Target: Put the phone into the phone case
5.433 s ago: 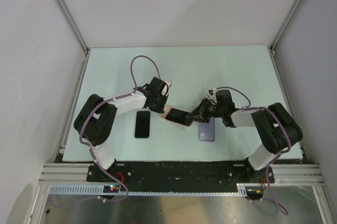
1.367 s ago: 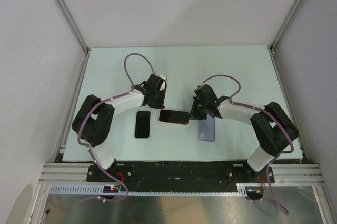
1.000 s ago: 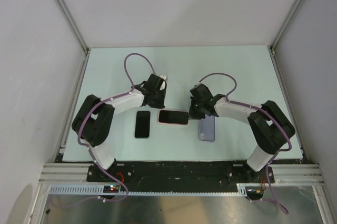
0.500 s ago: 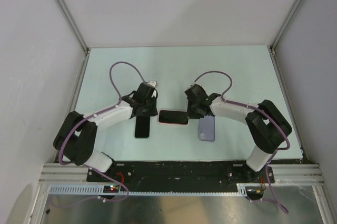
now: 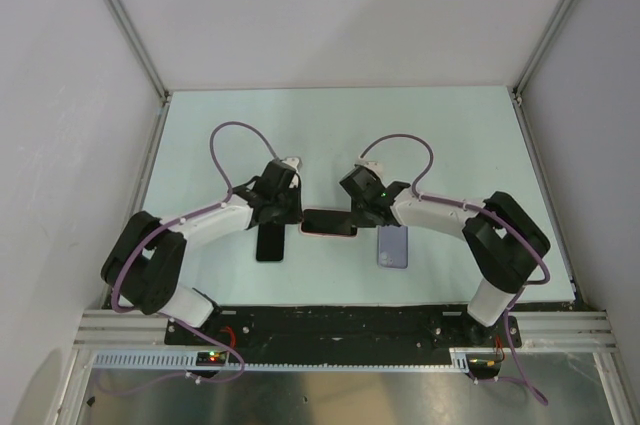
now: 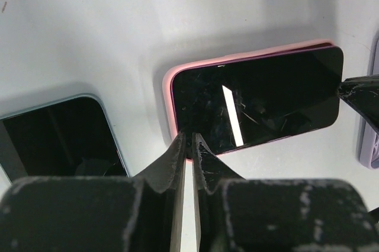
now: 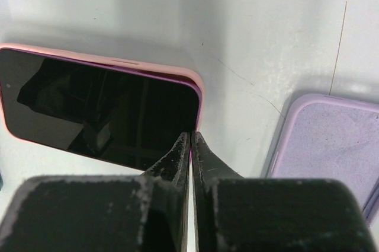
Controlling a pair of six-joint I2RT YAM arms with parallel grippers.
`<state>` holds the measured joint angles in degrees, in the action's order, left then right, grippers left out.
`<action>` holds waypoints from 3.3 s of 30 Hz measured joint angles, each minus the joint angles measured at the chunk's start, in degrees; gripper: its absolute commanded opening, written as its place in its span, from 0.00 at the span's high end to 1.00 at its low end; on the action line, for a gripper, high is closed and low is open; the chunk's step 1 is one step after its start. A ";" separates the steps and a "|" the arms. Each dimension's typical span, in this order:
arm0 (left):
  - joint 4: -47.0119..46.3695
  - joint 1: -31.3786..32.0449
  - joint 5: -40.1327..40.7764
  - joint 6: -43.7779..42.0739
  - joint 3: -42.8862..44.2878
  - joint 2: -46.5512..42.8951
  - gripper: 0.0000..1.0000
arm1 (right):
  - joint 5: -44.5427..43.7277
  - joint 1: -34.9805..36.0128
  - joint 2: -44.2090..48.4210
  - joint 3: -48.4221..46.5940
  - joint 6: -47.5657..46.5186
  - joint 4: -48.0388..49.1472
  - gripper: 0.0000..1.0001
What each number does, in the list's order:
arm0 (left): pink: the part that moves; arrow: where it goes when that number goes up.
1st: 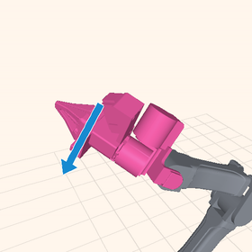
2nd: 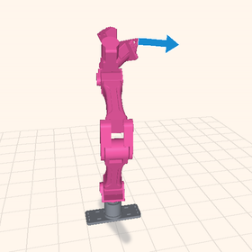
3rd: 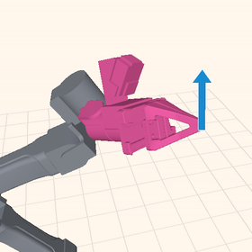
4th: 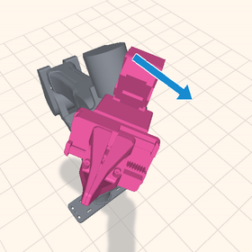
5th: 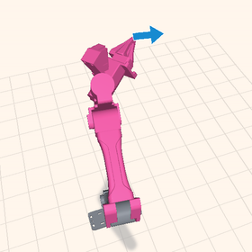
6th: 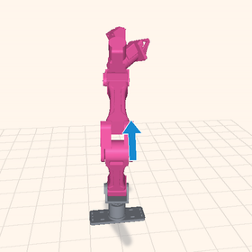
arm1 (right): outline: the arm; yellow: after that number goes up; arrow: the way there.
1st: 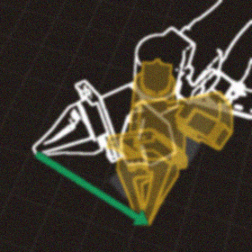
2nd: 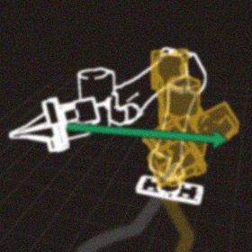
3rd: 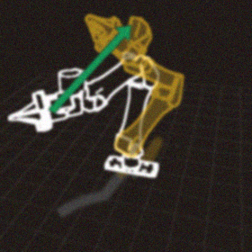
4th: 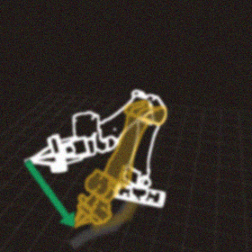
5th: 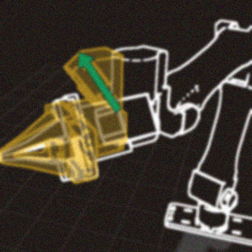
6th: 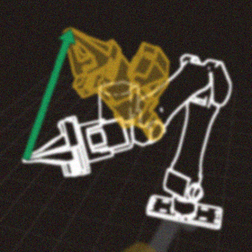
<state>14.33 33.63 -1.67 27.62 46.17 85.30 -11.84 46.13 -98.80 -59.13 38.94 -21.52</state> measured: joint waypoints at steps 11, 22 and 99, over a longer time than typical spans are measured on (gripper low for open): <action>-1.16 0.00 -0.48 0.00 0.00 1.31 0.89 | -1.66 0.96 2.71 3.76 0.55 4.92 0.80; -1.81 0.00 -0.50 0.00 0.00 1.44 0.91 | 7.56 -2.21 7.08 6.43 1.51 6.01 0.72; -0.59 -1.95 -2.03 0.33 -1.07 4.83 1.00 | 3.04 1.14 2.38 3.28 2.95 0.35 0.90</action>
<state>13.74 31.68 -3.70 27.94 45.10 90.13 -8.80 47.27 -96.42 -55.86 41.89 -21.17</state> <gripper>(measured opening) 0.005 0.116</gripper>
